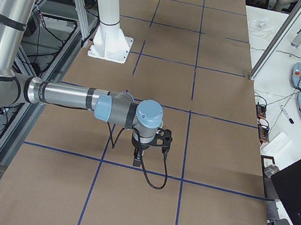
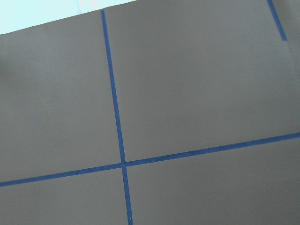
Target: Transfer and stack yellow cup on green cup
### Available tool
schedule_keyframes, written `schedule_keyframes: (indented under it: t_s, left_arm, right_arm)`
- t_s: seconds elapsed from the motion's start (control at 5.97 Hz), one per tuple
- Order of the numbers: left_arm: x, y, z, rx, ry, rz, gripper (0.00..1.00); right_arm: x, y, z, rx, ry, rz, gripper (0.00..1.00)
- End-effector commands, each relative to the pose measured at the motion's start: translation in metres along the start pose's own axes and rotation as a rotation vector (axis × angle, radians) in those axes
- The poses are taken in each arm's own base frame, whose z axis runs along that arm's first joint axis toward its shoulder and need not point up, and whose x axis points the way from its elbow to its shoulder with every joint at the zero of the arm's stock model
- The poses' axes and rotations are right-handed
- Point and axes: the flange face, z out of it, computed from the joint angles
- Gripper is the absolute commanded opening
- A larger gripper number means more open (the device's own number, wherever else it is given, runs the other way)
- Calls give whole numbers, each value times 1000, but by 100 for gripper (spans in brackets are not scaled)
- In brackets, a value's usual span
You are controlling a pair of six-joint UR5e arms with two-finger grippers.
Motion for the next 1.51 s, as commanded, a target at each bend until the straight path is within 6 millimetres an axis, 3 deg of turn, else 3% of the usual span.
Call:
schedule_keyframes:
  t_s: [0.0,0.17,0.5,0.84,1.01,1.34]
  left_arm:
    - [72,40,7,79,-121,-180,100]
    - [85,63,15,116,-180,-275,100]
    - [122,115,55,244,-328,-424,100]
    - [140,155,85,311,-514,-563,100]
    - [138,183,99,305,-668,-622,100]
    - [160,242,115,377,-816,-730,100]
  right_arm:
    - [0,0,1,-1,0,-1,100]
    - [1,1,1,-3,0,2,100]
    - [1,1,1,-3,0,2,100]
    - [2,2,2,-5,0,4,100]
    - [2,2,2,-5,0,2,100]
    - [2,2,2,-5,0,2,100]
